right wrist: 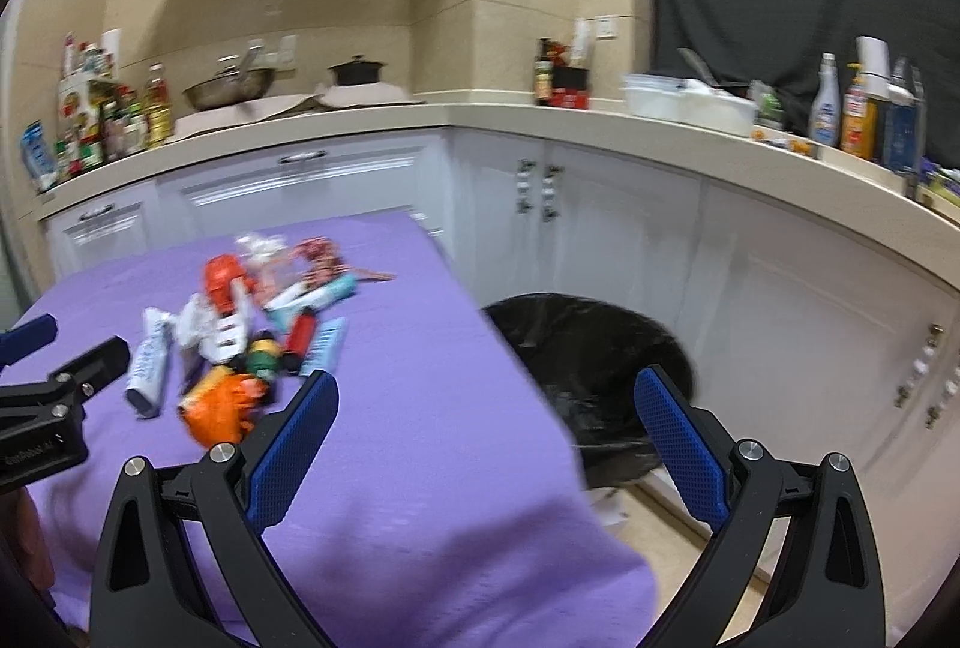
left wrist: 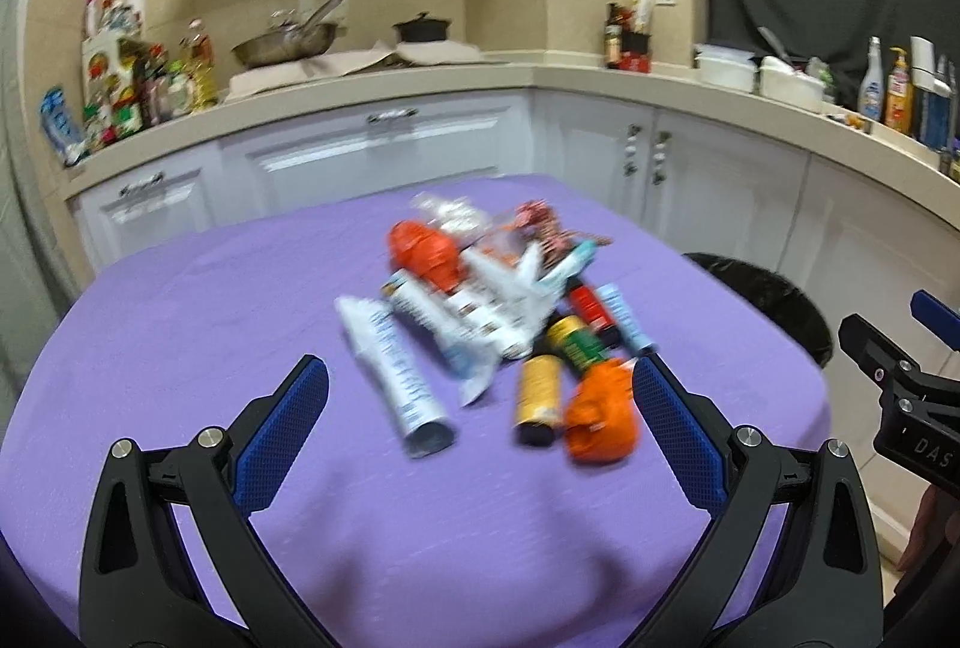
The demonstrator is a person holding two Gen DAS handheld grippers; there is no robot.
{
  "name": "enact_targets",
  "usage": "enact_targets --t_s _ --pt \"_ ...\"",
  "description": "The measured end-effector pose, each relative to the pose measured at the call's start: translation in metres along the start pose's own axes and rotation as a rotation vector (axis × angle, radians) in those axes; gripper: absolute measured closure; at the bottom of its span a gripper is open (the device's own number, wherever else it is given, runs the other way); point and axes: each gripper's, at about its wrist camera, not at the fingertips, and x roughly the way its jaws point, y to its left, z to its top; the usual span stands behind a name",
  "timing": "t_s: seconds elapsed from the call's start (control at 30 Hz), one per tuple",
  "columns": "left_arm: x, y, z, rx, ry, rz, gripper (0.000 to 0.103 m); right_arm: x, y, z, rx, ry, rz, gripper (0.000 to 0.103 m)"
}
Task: Collect trash
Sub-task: 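Grasp the orange plastic bag with the right gripper while the left grasps the yellow bottle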
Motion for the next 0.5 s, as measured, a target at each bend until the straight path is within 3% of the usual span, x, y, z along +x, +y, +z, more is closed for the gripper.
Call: enact_targets --t_s 0.17,0.27,0.33,0.5 --pt "0.003 0.033 -0.01 -0.026 0.017 0.067 0.005 0.017 0.044 -0.006 -0.045 0.018 0.131 0.007" --pt "0.005 0.047 -0.015 -0.026 0.023 0.098 0.011 0.027 0.065 -0.01 -0.062 0.039 0.189 0.007" --pt "0.008 0.055 -0.02 -0.033 0.041 0.106 0.018 0.034 0.074 -0.011 -0.067 0.046 0.211 0.007" --pt "0.017 0.071 -0.029 -0.064 0.08 0.104 0.02 0.05 0.091 -0.015 -0.074 0.074 0.25 0.01"
